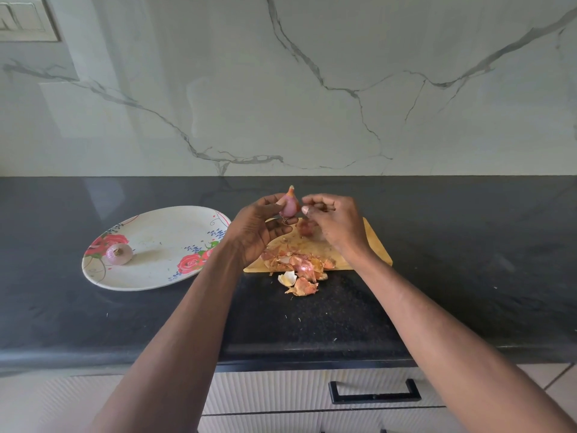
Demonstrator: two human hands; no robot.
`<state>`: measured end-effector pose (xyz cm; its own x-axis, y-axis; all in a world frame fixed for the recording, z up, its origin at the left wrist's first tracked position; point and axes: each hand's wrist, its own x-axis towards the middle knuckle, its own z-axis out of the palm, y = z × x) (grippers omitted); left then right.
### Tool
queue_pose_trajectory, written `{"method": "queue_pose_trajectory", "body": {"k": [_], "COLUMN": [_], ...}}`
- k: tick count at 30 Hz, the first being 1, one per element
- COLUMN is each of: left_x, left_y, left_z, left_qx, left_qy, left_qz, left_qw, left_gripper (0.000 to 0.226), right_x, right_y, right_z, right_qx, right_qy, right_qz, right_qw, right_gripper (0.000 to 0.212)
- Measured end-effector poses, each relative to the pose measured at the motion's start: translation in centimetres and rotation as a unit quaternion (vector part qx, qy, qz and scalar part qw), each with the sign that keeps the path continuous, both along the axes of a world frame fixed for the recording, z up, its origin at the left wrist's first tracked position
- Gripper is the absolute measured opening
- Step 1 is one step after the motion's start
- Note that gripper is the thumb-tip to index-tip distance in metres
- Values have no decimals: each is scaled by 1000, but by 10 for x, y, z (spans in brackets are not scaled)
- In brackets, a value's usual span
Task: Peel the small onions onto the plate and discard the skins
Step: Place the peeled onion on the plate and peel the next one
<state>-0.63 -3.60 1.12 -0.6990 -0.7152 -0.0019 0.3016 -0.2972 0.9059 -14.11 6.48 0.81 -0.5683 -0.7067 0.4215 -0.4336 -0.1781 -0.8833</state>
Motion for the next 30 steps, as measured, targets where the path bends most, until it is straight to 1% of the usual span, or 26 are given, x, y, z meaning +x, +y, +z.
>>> {"method": "queue_pose_trajectory", "body": {"k": [3, 4, 6, 9, 13, 16, 20, 23, 26, 28, 30], "left_x": [1, 1, 1, 1, 1, 1, 1, 0, -1, -1, -1], "left_y": [1, 1, 1, 2, 8, 11, 11, 10, 10, 10, 10], "left_z": [1, 1, 1, 1, 4, 5, 4, 3, 2, 2, 2], "left_qx": [12, 13, 12, 10, 25, 36, 25, 23, 23, 23, 29], "left_qy": [5, 4, 1, 0, 15, 25, 22, 19, 16, 16, 19], "left_qz": [-9, -11, -15, -15, -25, -33, -28, -27, -23, -22, -23], "left_qw": [1000, 1000, 1000, 1000, 999, 999, 999, 999, 999, 999, 999], "left_gripper": [19, 19, 20, 19, 17, 17, 19, 20, 19, 18, 17], "right_x": [1, 1, 2, 4, 6, 9, 12, 10, 9, 8, 7], "right_y": [-2, -2, -2, -2, 0, 4, 6, 6, 5, 4, 3], "right_z": [-3, -3, -3, -1, 0, 2, 6, 6, 5, 3, 2], "right_qx": [6, 6, 4, 11, 6, -1, -1, 5, 10, 13, 10], "right_qy": [43, 40, 28, 9, -27, -28, -44, -49, -74, -77, -79], "right_qz": [-14, -14, -11, -11, -11, -3, 17, 12, 2, -5, -9], "right_qw": [999, 999, 1000, 1000, 1000, 1000, 999, 999, 997, 997, 997], "right_gripper": [15, 17, 17, 7, 2, 9, 5, 4, 8, 5, 6]}}
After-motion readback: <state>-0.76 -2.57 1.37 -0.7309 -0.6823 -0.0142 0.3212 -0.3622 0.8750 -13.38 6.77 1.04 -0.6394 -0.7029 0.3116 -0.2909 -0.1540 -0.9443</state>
